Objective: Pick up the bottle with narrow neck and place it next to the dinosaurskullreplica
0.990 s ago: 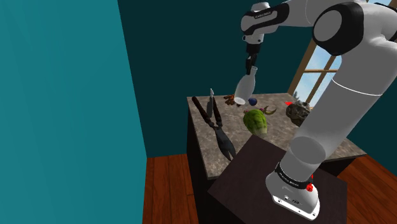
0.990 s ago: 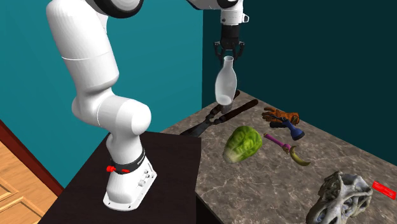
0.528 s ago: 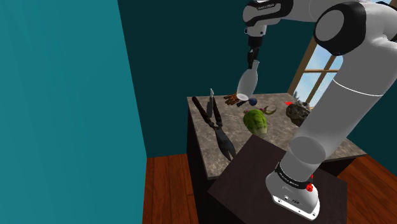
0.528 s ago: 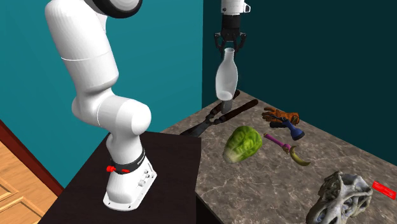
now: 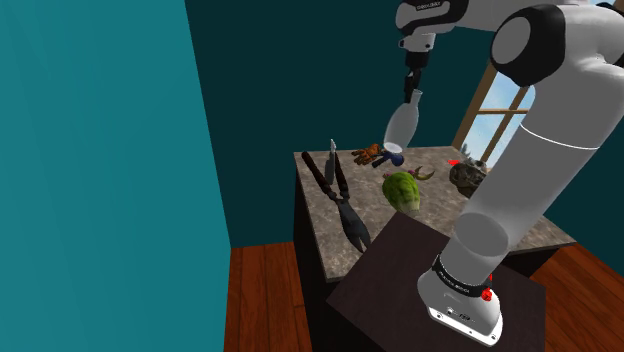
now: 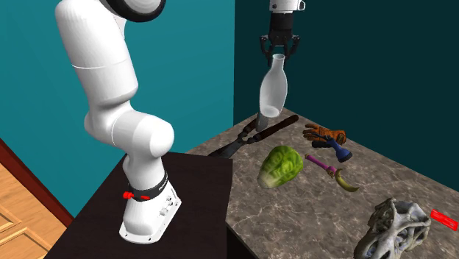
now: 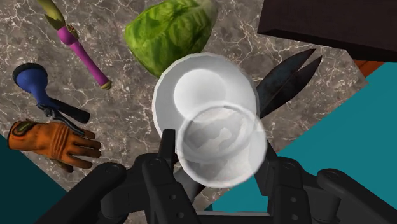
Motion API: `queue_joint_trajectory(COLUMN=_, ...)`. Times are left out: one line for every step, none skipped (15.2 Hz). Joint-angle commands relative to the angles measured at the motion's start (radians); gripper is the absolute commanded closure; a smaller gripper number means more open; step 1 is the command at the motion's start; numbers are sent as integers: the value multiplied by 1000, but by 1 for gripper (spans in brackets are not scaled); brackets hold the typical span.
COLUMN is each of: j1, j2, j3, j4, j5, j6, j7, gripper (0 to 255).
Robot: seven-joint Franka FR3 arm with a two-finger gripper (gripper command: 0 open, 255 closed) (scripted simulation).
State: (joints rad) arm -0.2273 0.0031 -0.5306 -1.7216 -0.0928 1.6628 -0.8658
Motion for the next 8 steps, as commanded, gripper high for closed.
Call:
queue_joint_trajectory(j1=-22, j2=10, j3=-21, j4=10, j5=3, j6=3, j7=-45, gripper=255)
queue_joint_trajectory(j1=-35, j2=19, j3=-34, j4=19, j5=7, j6=4, j7=-71, gripper=255)
queue_joint_trajectory(j1=-48, j2=30, j3=-47, j4=29, j5=11, j6=5, j7=-98, gripper=255)
queue_joint_trajectory(j1=-62, j2=42, j3=-59, j4=41, j5=17, j6=6, j7=-125, gripper=255)
queue_joint_trajectory(j1=-77, j2=55, j3=-72, j4=53, j5=23, j6=7, j7=-153, gripper=255)
queue_joint_trajectory(j1=-92, j2=69, j3=-84, j4=68, j5=31, j6=7, j7=-181, gripper=255)
queue_joint_trajectory(j1=-108, j2=85, j3=-95, j4=83, j5=40, j6=6, j7=-209, gripper=255)
queue_joint_trajectory(j1=-125, j2=102, j3=-107, j4=100, j5=50, j6=6, j7=-238, gripper=255)
